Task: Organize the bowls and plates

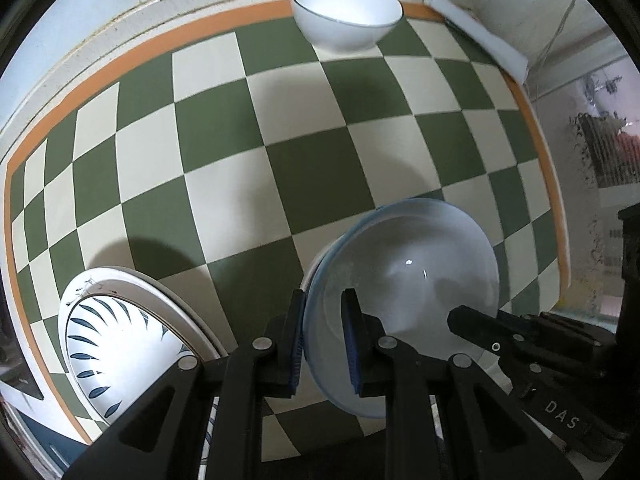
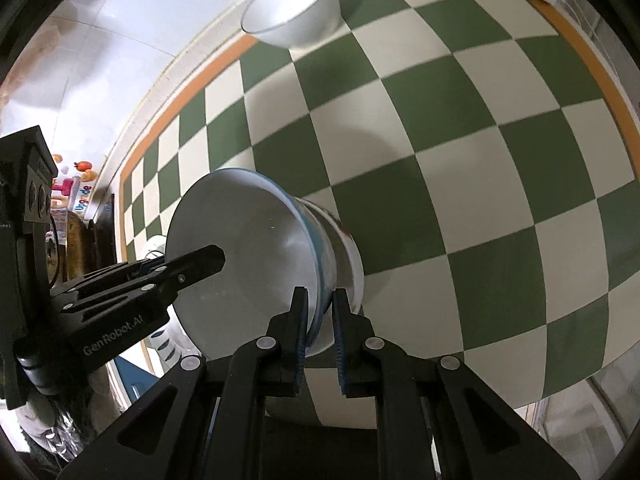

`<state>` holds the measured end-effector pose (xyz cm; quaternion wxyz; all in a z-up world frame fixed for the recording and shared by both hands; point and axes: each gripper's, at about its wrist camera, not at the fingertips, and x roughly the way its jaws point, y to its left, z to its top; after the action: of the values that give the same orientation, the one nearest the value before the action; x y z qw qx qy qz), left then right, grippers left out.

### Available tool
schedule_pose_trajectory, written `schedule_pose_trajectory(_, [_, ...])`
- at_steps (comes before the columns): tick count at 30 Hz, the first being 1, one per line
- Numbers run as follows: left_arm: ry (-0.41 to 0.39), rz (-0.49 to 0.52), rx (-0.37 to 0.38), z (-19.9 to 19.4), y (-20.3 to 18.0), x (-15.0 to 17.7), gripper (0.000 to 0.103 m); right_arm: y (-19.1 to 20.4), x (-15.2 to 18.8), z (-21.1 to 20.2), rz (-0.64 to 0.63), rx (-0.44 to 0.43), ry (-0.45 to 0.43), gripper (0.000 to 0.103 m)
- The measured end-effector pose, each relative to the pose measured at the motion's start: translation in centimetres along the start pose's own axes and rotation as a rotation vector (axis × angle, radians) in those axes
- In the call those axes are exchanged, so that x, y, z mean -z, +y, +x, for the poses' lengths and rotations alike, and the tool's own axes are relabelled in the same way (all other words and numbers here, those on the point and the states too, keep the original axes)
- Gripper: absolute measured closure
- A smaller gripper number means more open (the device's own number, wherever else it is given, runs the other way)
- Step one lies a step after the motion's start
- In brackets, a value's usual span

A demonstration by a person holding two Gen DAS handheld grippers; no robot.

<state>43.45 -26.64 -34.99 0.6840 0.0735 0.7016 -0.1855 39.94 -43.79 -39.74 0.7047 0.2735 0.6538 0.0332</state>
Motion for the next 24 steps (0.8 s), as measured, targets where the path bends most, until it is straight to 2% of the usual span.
schedule_pose_trajectory(8, [0.026,0.015,-0.033,1.0,-0.1,-0.2,0.087,-0.4,-0.2,1.0,0.014,0.003,0.031,0.089])
schedule_pose_trajectory(16, [0.048,-0.006,-0.024,1.0,0.4,-0.3,0.087,-0.5,-0.8,0.9,0.031,-0.005,0.058,0.085])
schedule_pose_trajectory(20, [0.033,-0.023,0.002,-0.6,1.0,-0.4,0.087,-0.8,-1.1,0.2,0.044,-0.030,0.065,0.085])
schedule_pose_trajectory(24, [-0.032,-0.043,0.030,-3.9,1.5,-1.8,0.087,-0.8,-3.3,-2.9,0.049,-0.070,0.008,0.085])
